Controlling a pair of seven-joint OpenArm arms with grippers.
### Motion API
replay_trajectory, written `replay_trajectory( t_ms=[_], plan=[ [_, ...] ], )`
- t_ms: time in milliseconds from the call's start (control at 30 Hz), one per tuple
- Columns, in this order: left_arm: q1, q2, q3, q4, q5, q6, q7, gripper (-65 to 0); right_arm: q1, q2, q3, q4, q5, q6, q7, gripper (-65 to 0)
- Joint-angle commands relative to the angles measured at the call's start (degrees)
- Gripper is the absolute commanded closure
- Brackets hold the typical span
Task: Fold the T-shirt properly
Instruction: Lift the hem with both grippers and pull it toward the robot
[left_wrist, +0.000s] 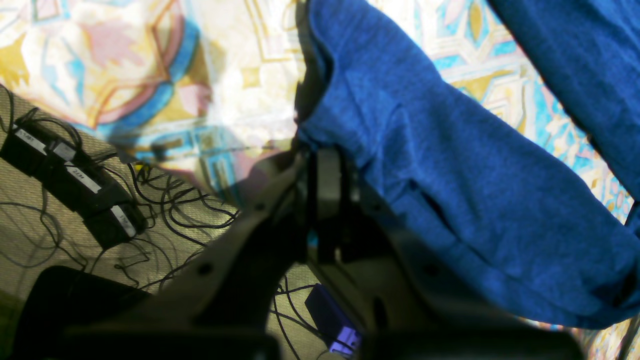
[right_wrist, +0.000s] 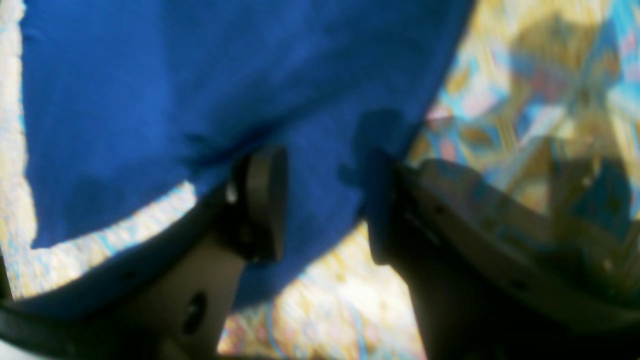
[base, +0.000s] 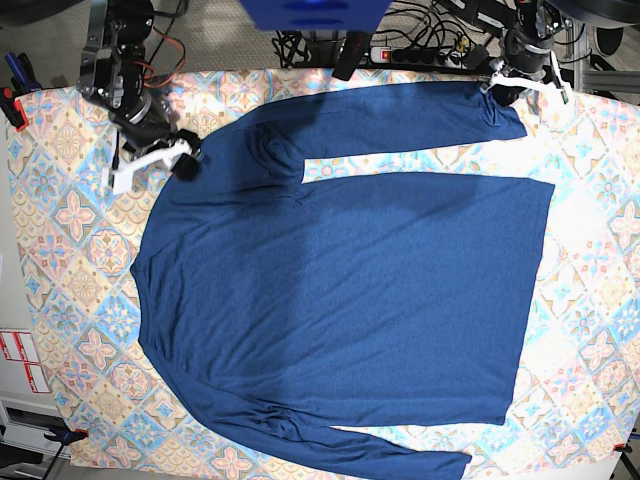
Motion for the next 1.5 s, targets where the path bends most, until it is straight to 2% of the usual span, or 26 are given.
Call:
replay_trajectory(
  t_ms=[0, 367, 533, 767, 933, 1033, 1167, 1267, 1467],
  plan=[
    [0.62, -0.39, -0.2, 0.77, -0.26, -0.39, -0.39, 0.0, 0.24, 0.36, 0.23, 0.21, 0.88, 0.58, 1.01, -24.8],
    [0.62, -0.39, -0.2, 0.77, -0.26, -0.39, -0.39, 0.0, 1.47, -0.17, -0.21, -9.82, 1.15, 0.67, 0.83, -24.8],
    [0.62, -0.39, -0.2, 0.77, -0.26, -0.39, -0.39, 0.0, 2.61, -1.4, -0.38, -12.54, 1.15, 0.67, 0.74, -24.7],
    [0.62, -0.39, -0.2, 0.77, -0.26, -0.39, -0.39, 0.0, 4.02, -2.01, -5.39, -12.72, 1.15, 0.76, 0.74, -24.7],
    [0.62, -0.39, -0.2, 0.77, -0.26, -0.39, -0.39, 0.0, 5.16, -2.19, -6.36, -13.16, 1.15, 0.76, 0.74, -24.4],
    [0.62, -0.48, -0.2, 0.77, -0.26, -0.39, -0.39, 0.0, 5.16, -2.19, -6.1, -13.68, 1.15, 0.76, 0.74, -18.8],
    [0.62, -0.74, -0.29, 0.86, -0.26, -0.39, -0.47, 0.0, 5.16, -2.1, -5.92, -13.77, 1.15, 0.76, 0.74, -1.1],
    [0.8, -0.74, -1.87, 1.73, -0.26, -0.39, -0.39, 0.0, 4.9, -1.84, -5.22, -13.33, 1.15, 0.76, 0.74, -0.7],
    [3.17, -0.74, -5.48, 5.6, -0.26, -0.48, -0.39, 0.0, 1.73, -1.84, 2.08, -12.1, 1.15, 0.76, 0.74, -0.3]
  ],
)
